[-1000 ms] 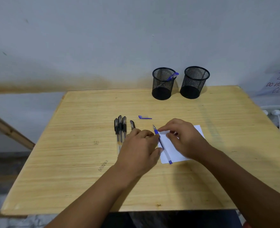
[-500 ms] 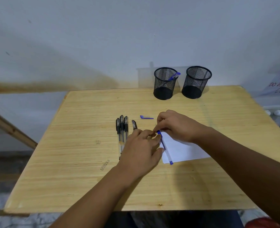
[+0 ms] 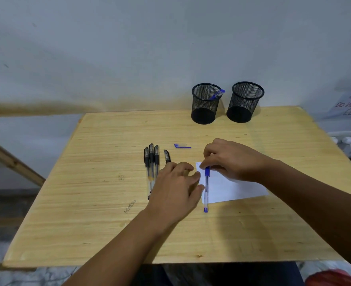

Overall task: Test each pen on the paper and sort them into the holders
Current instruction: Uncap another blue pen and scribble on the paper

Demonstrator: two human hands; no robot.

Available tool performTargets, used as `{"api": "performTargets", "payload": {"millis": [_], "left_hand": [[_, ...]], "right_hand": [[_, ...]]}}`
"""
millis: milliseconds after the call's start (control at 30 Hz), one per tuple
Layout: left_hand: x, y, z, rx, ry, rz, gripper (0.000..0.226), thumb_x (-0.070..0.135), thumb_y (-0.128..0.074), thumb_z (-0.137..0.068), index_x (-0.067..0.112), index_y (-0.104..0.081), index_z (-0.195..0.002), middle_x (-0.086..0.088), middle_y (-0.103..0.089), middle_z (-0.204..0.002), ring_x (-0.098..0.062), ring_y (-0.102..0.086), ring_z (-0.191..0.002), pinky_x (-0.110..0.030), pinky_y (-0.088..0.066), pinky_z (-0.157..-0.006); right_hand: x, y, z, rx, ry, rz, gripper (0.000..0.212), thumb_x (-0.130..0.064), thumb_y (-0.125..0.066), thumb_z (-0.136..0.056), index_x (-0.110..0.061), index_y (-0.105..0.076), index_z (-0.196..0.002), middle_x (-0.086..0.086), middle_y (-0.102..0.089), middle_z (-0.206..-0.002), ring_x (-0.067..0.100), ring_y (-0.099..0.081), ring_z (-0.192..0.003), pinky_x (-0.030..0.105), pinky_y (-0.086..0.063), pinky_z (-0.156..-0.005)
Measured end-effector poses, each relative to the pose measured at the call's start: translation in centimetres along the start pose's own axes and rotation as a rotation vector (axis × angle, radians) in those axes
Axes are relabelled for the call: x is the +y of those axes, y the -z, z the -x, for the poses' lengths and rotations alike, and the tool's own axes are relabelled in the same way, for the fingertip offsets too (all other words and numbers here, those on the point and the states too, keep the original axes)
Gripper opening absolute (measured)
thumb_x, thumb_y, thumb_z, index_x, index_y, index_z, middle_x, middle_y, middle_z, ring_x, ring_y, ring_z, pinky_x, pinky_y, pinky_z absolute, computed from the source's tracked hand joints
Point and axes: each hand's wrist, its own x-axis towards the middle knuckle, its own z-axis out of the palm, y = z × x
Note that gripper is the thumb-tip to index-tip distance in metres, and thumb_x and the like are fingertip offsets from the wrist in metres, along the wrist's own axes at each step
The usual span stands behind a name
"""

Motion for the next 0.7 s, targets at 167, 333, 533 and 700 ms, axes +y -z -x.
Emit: {"api": "performTargets", "payload": {"millis": [167, 333, 533, 700], "left_hand": [[0.0, -0.1, 0.1, 0.006, 0.013, -0.007, 0.033, 0.045, -0.049, -0.090, 0.029, -0.071, -0.107, 0.005, -0.062, -0.123, -0.022, -0.047, -0.110, -0.038, -0.046, -0.090], [0.0, -0.3, 0.2, -0.005, 0.014, -0.034, 0.032, 0.047, -0.048, -0.092, 0.031, -0.069, -0.109, 0.005, -0.060, -0.127, -0.021, -0.046, -0.111, -0.037, -0.044, -0.091], [0.2, -0.7, 0.4, -0.005, 0.019, -0.070, 0.035, 0.048, -0.043, -0.093, 0.032, -0.066, -0.115, 0.005, -0.060, -0.129, -0.023, -0.047, -0.112, -0.039, -0.043, -0.092], [0.4, -0.9, 0.7, 0.024, 0.031, -0.083, 0.037, 0.047, -0.044, -0.092, 0.031, -0.066, -0.117, 0.004, -0.061, -0.126, -0.023, -0.048, -0.109, -0.038, -0.045, -0.087]], "right_hand": [[-0.1, -0.2, 0.7, 0.003, 0.063, 0.020, 0.019, -0.020, -0.069, -0.089, -0.023, -0.076, -0.107, -0.001, -0.064, -0.097, 0.020, -0.056, -0.089, 0.034, -0.049, -0.064], [0.4, -0.4, 1.6, 0.039, 0.044, 0.027, 0.016, -0.017, -0.065, -0.091, -0.018, -0.073, -0.104, 0.001, -0.065, -0.097, 0.021, -0.057, -0.090, 0.032, -0.050, -0.066], [-0.4, -1.0, 3.4, 0.345, -0.339, -0.284, 0.011, -0.009, -0.066, -0.087, -0.015, -0.068, -0.095, -0.005, -0.066, -0.090, 0.007, -0.054, -0.079, 0.021, -0.047, -0.069], [-3.4, -2.1, 1.9, 0.702, -0.856, -0.910, 0.014, -0.002, -0.066, -0.082, -0.016, -0.067, -0.086, 0.000, -0.071, -0.078, 0.015, -0.069, -0.075, 0.030, -0.059, -0.071]]}}
